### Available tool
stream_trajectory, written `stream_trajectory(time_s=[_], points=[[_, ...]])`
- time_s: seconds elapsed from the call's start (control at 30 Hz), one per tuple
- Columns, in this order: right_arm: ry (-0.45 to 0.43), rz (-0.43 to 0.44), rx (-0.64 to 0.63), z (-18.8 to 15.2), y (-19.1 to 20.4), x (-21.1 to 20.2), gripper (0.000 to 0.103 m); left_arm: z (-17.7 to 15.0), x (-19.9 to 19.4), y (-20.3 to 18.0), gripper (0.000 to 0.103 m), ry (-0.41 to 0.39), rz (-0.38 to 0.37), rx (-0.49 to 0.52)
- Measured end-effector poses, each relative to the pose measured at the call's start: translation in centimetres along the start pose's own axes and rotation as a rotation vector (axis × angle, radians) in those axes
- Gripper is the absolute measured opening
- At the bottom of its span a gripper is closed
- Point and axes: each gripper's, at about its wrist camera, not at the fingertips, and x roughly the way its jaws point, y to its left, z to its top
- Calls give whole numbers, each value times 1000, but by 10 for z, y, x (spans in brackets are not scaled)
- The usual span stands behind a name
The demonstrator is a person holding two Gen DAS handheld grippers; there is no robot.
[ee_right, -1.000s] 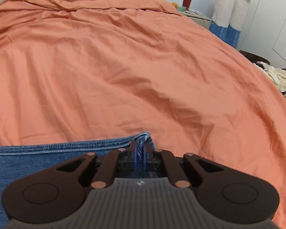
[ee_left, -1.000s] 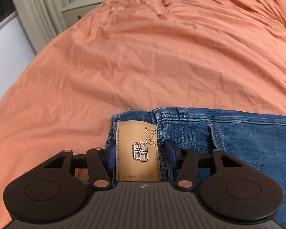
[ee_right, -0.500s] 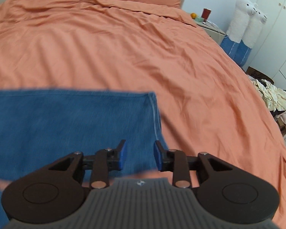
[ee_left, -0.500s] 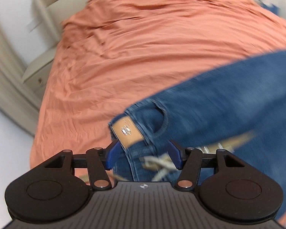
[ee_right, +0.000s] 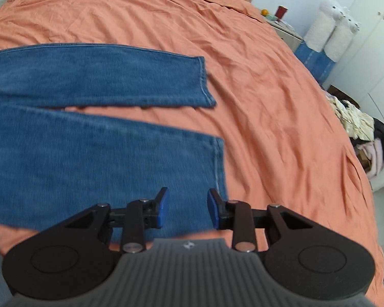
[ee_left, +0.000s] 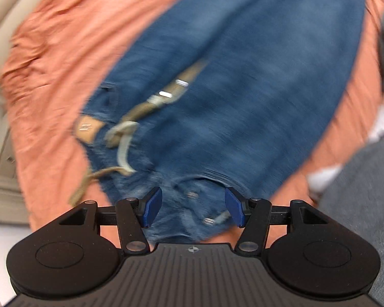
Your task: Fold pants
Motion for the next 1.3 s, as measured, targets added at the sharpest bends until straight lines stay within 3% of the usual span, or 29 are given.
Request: stream_trajectory(time_s=[0.23,0.37,0.47,0.53,0.6,0.67,0.77,0.8,0.87,1.0,1.3], points=[[-24,-45,2,-38,-4,-38,37,20,35,-38,67,132,-155,155],[-26,-69,23,-51,-12,-47,38,31,48,-56,67,158,-161,230],[-25,-79,46,-58,-18,-48,38,36,64,-66,69,193,-187,226],[-22,-82,57,-62,-19,-44,38,37,77,-78,69,218,-146,255],[-20,-82,55,-64,-18,-40,38,36,87,-88,63,233,-89,277],[-19,-83,32,-65,-14,-37,38,34,85,-92,40,215,-59,282],[-30,-74,-26,-66,-6,-33,38,26,69,-84,8,166,-61,221],[-39,-73,-52,-66,-3,-32,38,25,62,-82,6,145,-45,206],[-70,-80,-112,-66,4,-29,38,20,44,-76,4,74,19,182],[-136,-82,-267,-64,23,-24,38,24,11,-45,4,-55,56,-10],[-127,-62,-591,-74,48,-2,36,51,4,-27,4,-125,92,-199]])
